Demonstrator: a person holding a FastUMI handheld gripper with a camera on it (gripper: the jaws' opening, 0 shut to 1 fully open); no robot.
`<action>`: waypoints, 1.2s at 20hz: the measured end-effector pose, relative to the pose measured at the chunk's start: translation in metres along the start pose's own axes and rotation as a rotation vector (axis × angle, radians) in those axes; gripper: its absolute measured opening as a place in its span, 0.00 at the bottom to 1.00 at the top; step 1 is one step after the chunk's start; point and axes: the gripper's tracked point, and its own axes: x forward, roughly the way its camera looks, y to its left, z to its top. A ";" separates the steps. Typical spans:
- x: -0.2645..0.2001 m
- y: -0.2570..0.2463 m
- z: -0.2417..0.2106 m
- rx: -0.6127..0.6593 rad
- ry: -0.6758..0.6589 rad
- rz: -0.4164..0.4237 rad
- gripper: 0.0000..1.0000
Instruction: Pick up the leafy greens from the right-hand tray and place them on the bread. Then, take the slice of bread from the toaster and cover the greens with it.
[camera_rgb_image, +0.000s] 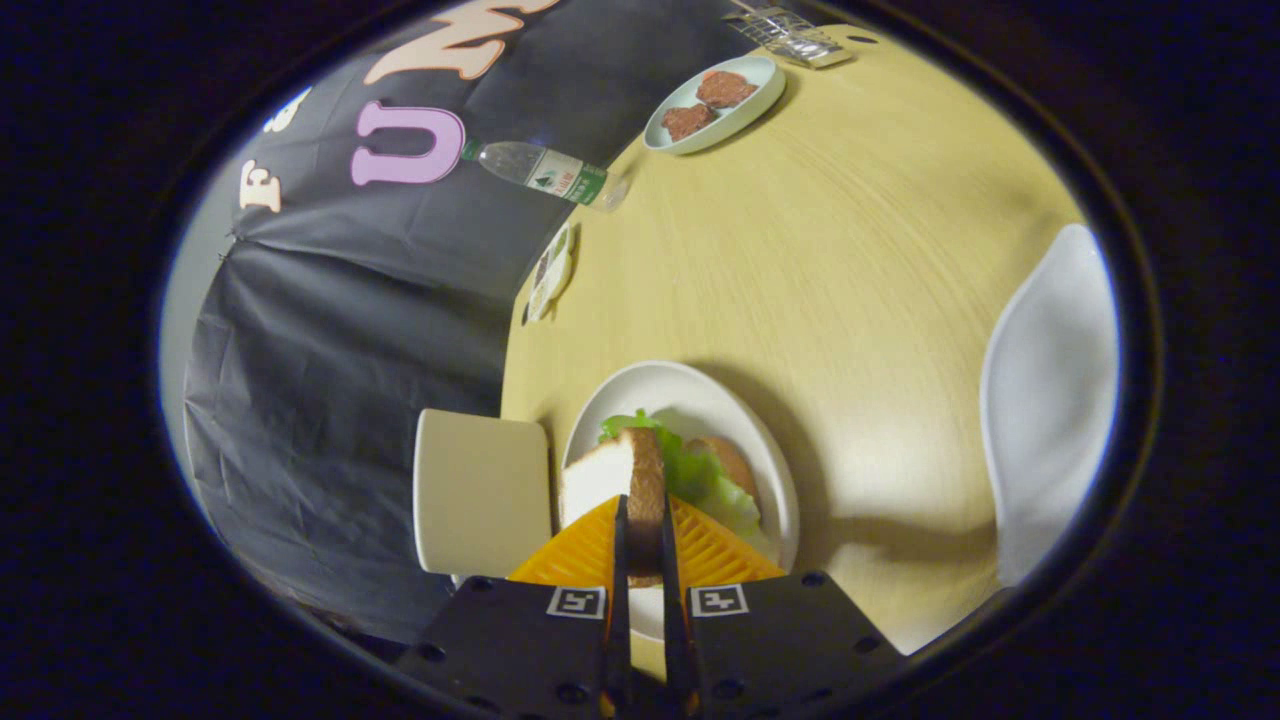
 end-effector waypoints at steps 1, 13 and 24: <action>0.002 0.000 0.002 -0.021 -0.007 -0.015 0.28; -0.039 0.016 0.039 -0.274 -0.218 -0.156 1.00; -0.178 0.089 0.122 -0.579 -0.680 -0.210 1.00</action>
